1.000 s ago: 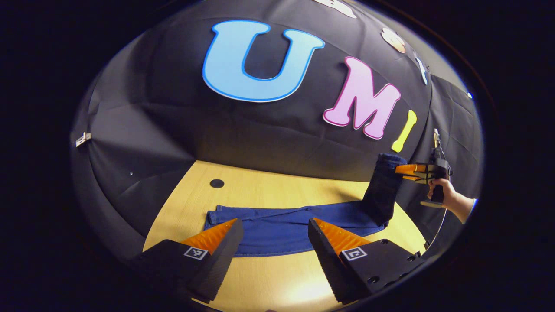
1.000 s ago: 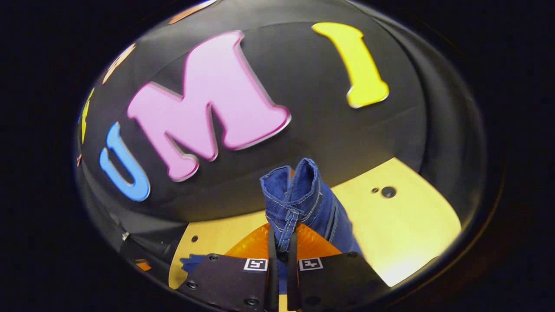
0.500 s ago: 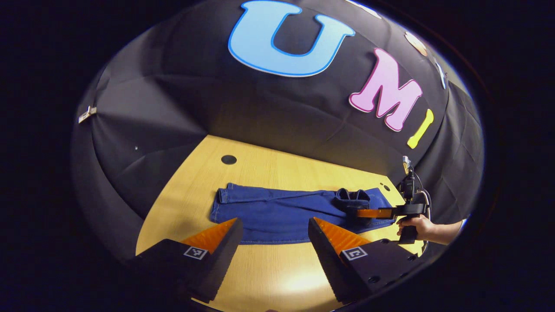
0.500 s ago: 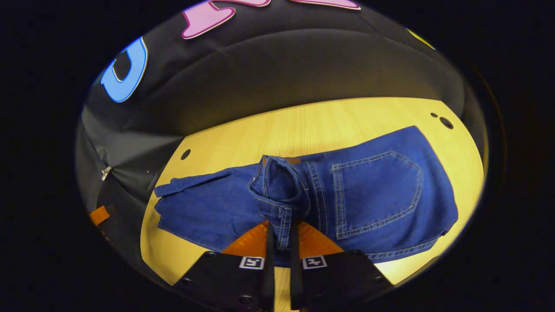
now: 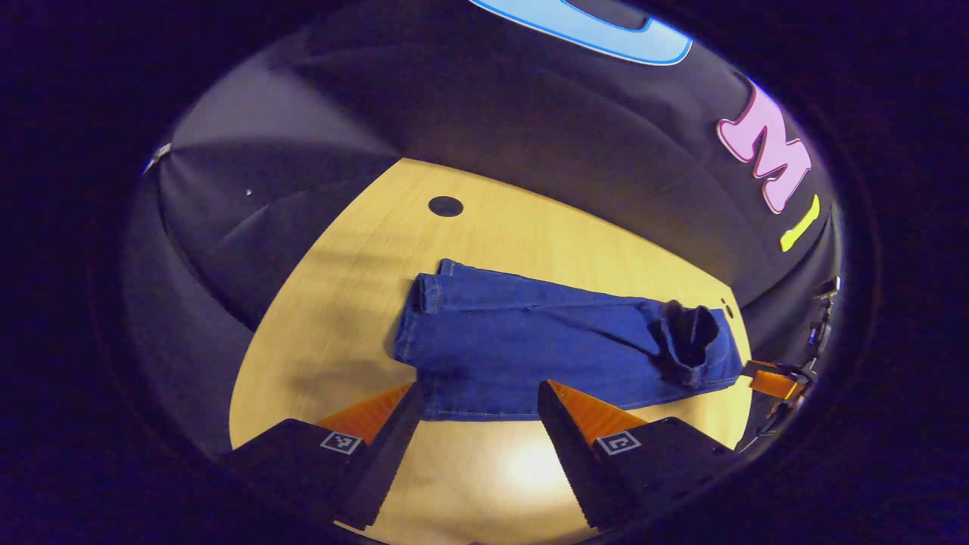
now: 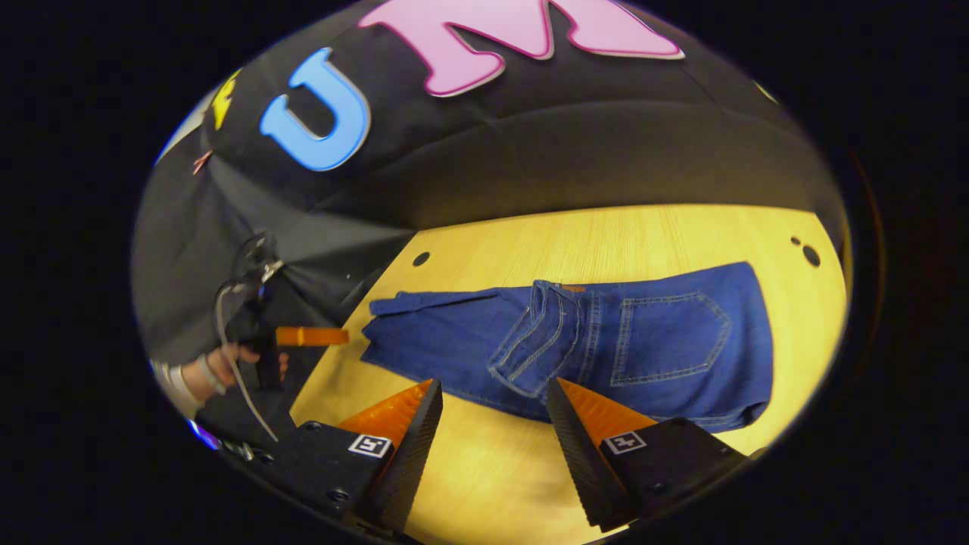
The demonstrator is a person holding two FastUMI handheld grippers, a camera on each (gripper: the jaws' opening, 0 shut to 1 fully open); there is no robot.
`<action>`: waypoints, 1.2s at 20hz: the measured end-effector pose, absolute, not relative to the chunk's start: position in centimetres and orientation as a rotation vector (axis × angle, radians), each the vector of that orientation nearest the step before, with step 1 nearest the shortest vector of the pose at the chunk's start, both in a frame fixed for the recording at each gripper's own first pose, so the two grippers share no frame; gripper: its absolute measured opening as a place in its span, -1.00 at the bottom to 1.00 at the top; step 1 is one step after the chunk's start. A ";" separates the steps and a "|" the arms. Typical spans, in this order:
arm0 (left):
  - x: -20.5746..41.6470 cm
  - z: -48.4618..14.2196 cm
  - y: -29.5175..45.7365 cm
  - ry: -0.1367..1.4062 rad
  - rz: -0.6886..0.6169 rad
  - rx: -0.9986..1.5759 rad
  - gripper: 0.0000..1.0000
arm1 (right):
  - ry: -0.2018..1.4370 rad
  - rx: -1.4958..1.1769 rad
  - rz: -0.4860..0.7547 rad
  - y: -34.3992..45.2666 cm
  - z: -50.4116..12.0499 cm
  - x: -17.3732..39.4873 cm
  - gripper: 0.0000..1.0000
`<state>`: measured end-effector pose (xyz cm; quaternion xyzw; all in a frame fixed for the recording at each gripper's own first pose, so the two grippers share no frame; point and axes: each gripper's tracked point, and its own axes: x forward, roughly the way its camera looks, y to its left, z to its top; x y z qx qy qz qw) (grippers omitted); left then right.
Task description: Grasp the waist and the cuffs of the jeans and fold them to make the two legs overlap; first hold the waist and fold one-third of the jeans toward the cuffs, then hold the cuffs and fold the remaining one-third in the same direction to finish folding.
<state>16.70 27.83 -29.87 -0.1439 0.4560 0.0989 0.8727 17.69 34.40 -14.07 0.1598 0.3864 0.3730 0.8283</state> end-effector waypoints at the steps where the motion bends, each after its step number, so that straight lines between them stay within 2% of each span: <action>1: 17.3 -30.6 28.2 0.984 0.222 -0.348 0.92 | 0.818 0.339 0.796 33.6 -13.8 17.0 0.72; 4: 18.3 -32.3 28.1 1.076 0.309 -0.582 0.92 | 0.807 0.378 0.763 31.0 -13.2 16.4 0.72; 6: 18.4 -34.0 28.8 1.154 0.358 -0.610 0.93 | 0.806 0.398 0.725 29.8 -13.5 16.5 0.71; 7: 18.3 -34.7 29.1 1.198 0.365 -0.576 0.82 | 0.805 0.409 0.711 29.2 -13.6 16.5 0.71; 8: 18.4 -35.5 29.8 1.227 0.371 -0.526 0.93 | 0.808 0.419 0.704 28.9 -13.8 16.5 0.72; 9: 18.8 -35.9 30.4 1.238 0.382 -0.480 0.92 | 0.810 0.420 0.697 28.6 -14.0 16.3 0.72; 10: 19.3 -35.8 30.4 1.236 0.375 -0.444 0.82 | 0.816 0.417 0.693 28.3 -14.2 16.1 0.71; 11: 19.4 -35.9 30.4 1.260 0.372 -0.400 0.92 | 0.823 0.412 0.689 27.9 -14.5 16.1 0.71; 13: 19.0 -35.9 29.6 1.352 0.331 -0.302 0.86 | 0.832 0.416 0.682 27.2 -14.7 15.7 0.72; 15: 19.1 -36.1 29.1 1.414 0.266 -0.216 0.89 | 0.825 0.431 0.673 27.0 -14.6 16.3 0.72; 17: 20.4 -36.6 27.7 1.410 0.218 -0.253 0.54 | 0.813 0.448 0.666 26.7 -14.4 16.7 0.71; 19: 21.2 -36.2 26.2 1.391 0.235 -0.274 -0.59 | 0.810 0.458 0.660 26.4 -14.2 16.8 0.72; 22: 21.1 -35.7 26.4 1.351 0.243 -0.289 -0.87 | 0.814 0.452 0.663 26.2 -14.3 16.7 0.71; 24: 22.7 -33.2 25.4 1.242 0.184 -0.276 -0.88 | 0.814 0.457 0.661 26.1 -14.2 17.0 0.71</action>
